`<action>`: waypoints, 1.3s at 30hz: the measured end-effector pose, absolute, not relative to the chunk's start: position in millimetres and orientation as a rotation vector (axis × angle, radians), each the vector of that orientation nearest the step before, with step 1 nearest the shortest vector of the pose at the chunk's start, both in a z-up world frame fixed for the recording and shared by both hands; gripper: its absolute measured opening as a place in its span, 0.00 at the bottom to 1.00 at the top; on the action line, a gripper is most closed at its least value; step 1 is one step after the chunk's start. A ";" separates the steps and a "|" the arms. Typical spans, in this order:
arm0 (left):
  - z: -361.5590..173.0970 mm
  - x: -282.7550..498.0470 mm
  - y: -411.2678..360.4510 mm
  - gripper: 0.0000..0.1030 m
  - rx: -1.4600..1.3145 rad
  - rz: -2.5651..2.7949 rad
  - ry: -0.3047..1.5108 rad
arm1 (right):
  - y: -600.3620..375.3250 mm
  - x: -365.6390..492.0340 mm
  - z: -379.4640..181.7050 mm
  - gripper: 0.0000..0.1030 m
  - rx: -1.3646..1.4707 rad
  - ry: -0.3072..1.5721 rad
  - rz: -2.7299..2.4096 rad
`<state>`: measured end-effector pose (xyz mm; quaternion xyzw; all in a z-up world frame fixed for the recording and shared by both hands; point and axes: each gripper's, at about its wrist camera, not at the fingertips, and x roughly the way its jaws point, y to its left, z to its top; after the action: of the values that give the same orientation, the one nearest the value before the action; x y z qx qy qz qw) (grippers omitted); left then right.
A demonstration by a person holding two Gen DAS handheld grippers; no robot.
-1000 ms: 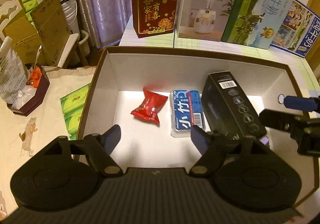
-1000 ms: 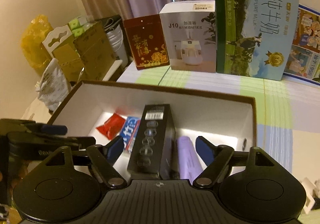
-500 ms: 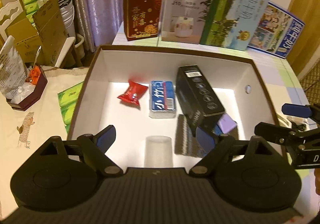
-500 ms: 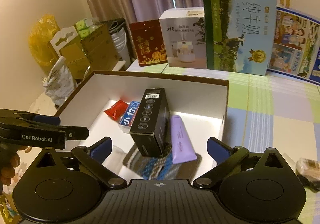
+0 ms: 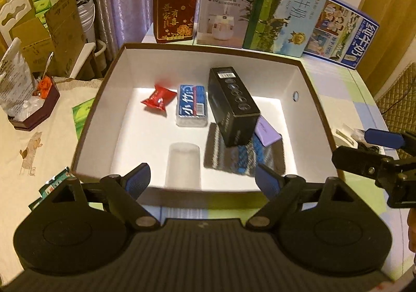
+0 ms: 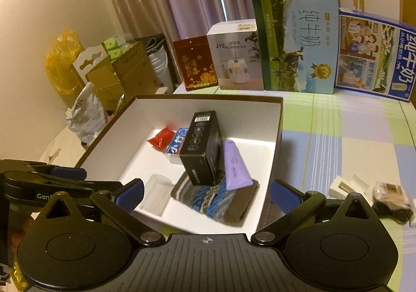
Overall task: Organize objects
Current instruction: 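Lower the black boxed device into the box and open the right gripper, then withdraw both open grippers from the box toward the white clip and bottle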
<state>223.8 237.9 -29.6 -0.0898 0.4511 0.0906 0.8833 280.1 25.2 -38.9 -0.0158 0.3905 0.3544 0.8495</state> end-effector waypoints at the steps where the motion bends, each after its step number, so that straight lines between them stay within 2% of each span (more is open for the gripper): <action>1: -29.4 221.0 234.7 0.82 -0.190 0.183 0.939 | 22.3 277.7 -38.3 0.98 -0.032 0.823 0.744; 26: -28.7 182.8 168.3 0.82 -0.197 0.183 0.958 | -46.0 241.2 -42.7 0.98 -0.059 0.884 0.732; 39: -35.3 188.5 105.8 0.82 -0.175 0.131 0.990 | -108.2 242.8 -49.6 0.98 -0.042 0.925 0.680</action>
<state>188.5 105.8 -35.3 -0.0838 0.4739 0.0627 0.8743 242.8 -108.2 -49.6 -0.0201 0.4373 0.3218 0.8395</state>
